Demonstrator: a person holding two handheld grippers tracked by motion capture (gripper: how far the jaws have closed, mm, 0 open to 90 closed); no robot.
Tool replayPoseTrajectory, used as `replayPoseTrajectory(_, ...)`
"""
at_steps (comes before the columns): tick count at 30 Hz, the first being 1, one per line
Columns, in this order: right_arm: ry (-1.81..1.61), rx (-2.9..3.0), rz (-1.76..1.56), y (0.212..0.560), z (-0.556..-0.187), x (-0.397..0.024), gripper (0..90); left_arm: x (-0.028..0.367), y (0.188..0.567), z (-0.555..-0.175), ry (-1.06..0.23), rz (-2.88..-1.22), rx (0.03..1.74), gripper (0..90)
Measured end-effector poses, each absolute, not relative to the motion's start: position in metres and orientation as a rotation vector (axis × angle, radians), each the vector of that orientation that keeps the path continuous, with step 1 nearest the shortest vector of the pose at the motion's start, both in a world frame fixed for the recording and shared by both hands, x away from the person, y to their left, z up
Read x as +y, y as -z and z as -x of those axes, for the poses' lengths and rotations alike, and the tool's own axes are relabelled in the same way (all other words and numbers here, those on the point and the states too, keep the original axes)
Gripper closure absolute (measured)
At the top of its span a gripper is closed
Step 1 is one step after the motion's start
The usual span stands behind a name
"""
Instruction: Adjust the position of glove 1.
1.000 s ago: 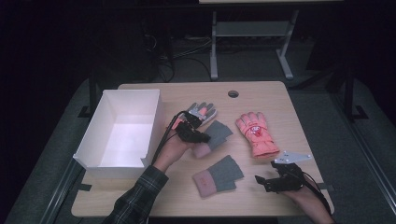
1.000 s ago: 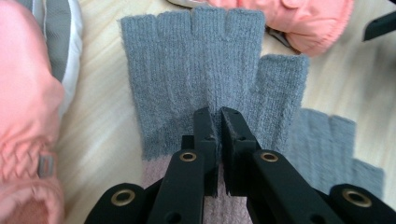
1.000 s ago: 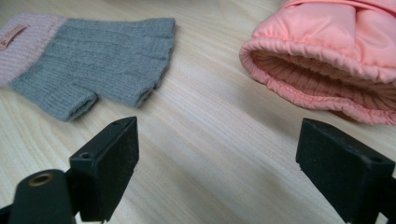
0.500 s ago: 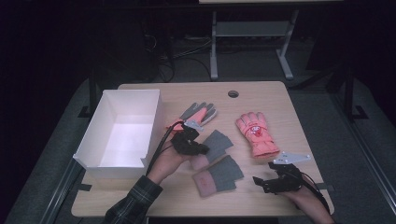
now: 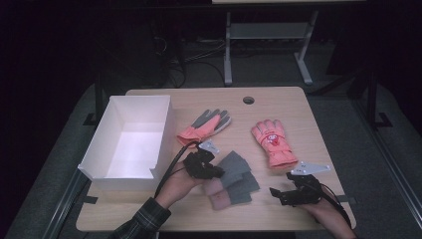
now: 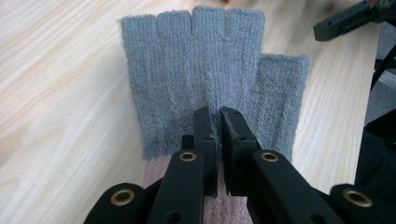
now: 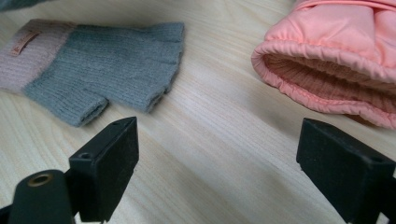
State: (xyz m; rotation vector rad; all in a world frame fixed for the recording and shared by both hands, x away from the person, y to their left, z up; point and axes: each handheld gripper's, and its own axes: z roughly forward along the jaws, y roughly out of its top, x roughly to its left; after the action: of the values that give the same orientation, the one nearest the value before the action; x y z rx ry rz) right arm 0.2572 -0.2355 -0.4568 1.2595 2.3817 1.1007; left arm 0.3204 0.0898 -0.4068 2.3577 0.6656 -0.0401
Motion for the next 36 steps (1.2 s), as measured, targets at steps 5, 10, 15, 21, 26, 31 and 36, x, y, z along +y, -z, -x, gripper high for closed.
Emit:
replayPoseTrajectory(5,-1.093,2.380,-1.260,0.457,-0.258,-0.236,12.7,0.086,0.410,-0.314,0.043,-2.384,0.629,85.3)
replayPoseTrajectory(10,-1.090,2.380,-1.256,0.457,-0.258,-0.236,12.7,0.080,0.412,-0.311,0.040,-2.388,0.616,85.3)
replayPoseTrajectory(15,-1.084,2.383,-1.254,0.457,-0.258,-0.236,12.7,0.075,0.414,-0.309,0.035,-2.411,0.595,85.3)
replayPoseTrajectory(21,-1.084,2.382,-1.256,0.457,-0.258,-0.236,12.7,0.067,0.417,-0.305,0.050,-2.421,0.580,85.3)
replayPoseTrajectory(26,-1.084,2.381,-1.256,0.457,-0.258,-0.236,12.7,0.063,0.422,-0.303,0.051,-2.427,0.589,85.2)
replayPoseTrajectory(31,-1.083,2.382,-1.255,0.457,-0.258,-0.236,12.7,0.061,0.426,-0.303,0.062,-2.439,0.580,85.0)
replayPoseTrajectory(36,-1.083,2.381,-1.257,0.457,-0.258,-0.236,12.7,0.056,0.431,-0.301,0.063,-2.453,0.570,84.8)
